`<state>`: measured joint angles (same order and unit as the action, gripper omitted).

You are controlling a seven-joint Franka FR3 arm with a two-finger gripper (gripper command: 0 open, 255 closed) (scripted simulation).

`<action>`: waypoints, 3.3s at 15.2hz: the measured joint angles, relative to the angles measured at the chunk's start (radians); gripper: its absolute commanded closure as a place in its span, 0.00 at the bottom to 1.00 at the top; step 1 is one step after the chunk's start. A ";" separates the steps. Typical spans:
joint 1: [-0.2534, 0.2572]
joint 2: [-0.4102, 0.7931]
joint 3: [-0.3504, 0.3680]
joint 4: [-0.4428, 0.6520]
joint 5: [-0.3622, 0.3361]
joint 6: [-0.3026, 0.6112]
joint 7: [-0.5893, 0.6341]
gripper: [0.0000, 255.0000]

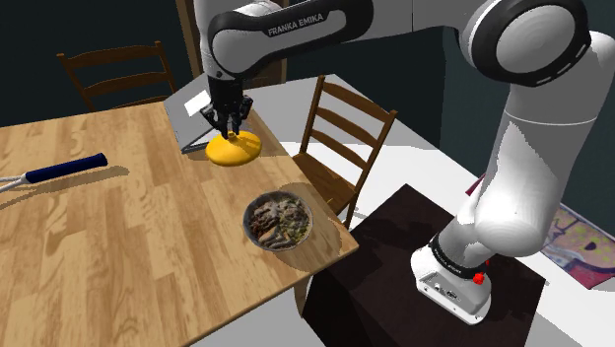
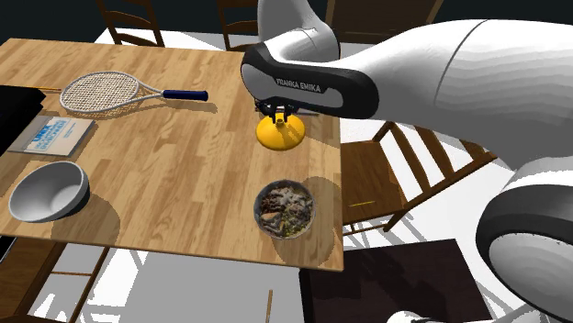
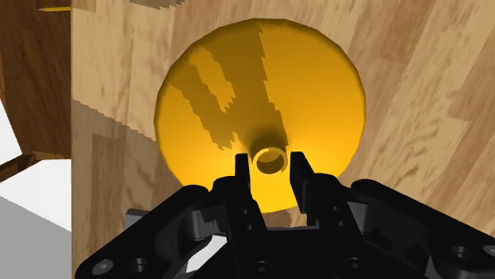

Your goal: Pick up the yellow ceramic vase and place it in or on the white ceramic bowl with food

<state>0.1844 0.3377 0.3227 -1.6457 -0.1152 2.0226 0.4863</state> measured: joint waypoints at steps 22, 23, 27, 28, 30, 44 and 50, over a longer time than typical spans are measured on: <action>0.056 -0.603 0.075 -0.519 0.219 -0.047 0.055 1.00; 0.061 -0.622 0.076 -0.539 0.227 -0.046 0.056 1.00; 0.065 -0.632 0.081 -0.592 0.234 -0.003 0.058 1.00; 0.065 -0.627 0.083 -0.603 0.233 0.013 0.059 1.00; 0.066 -0.619 0.087 -0.621 0.232 0.038 0.062 1.00; 0.063 -0.539 0.111 -0.742 0.212 0.236 0.082 1.00; 0.063 -0.531 0.113 -0.749 0.209 0.253 0.085 1.00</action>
<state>0.2476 -0.1936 0.4360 -2.3950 0.0941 2.2753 0.5718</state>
